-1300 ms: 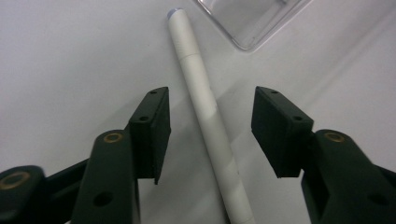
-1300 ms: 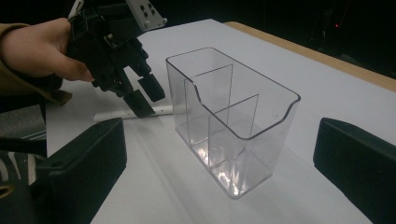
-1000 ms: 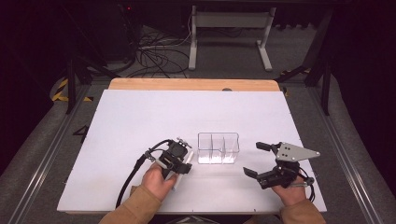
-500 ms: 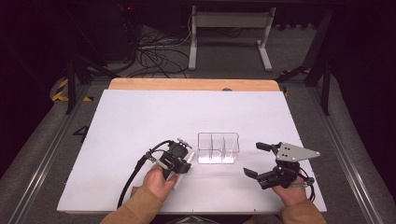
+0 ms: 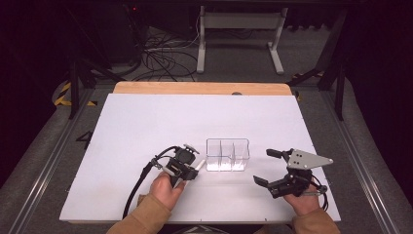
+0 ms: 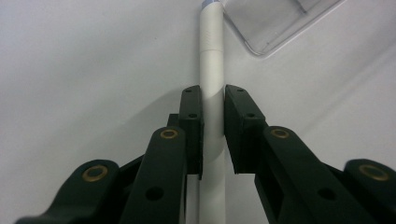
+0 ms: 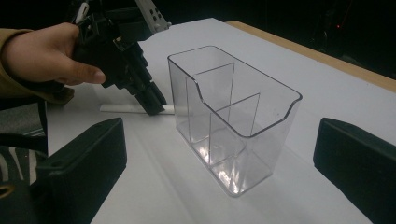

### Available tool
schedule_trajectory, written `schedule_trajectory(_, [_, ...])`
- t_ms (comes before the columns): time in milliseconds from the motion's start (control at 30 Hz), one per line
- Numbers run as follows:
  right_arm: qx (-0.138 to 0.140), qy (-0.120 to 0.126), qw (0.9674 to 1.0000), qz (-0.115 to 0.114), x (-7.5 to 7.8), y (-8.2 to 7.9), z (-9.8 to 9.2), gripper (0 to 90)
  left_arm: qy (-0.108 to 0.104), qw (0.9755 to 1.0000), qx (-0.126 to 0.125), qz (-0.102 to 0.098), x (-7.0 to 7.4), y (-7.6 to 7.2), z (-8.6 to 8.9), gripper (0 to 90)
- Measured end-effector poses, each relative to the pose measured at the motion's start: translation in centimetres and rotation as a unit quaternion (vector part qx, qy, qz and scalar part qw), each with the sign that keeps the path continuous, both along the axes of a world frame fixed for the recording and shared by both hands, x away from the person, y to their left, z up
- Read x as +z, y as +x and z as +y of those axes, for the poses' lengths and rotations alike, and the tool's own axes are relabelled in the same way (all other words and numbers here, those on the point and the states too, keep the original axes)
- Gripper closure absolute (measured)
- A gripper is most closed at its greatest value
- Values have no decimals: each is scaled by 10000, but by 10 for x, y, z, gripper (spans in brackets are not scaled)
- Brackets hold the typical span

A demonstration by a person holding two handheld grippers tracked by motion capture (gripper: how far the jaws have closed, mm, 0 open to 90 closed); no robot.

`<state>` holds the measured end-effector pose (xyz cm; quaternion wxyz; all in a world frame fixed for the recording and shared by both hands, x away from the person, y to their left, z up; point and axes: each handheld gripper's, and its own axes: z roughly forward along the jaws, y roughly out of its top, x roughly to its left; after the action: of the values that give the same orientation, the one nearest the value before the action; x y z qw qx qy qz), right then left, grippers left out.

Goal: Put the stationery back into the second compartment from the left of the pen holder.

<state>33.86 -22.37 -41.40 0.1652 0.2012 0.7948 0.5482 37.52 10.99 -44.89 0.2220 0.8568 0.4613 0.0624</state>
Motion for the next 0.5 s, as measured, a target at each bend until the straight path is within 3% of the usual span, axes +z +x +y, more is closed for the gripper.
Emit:
schedule_trajectory(300, [-4, -23, 10000, 2, -1, 1, 0, 31, -84, 9999, -18, 60, 1, 1, 2, 785])
schedule_trajectory(400, [-7, -16, 10000, 0, -1, 1, 0, 30, -65, 10000, -36, 6, 4, 1, 4, 785])
schedule_trajectory(500, [-10, -16, 10000, 9, -1, 1, 0, 30, -173, 9997, -46, -145, 11, -2, 7, 785])
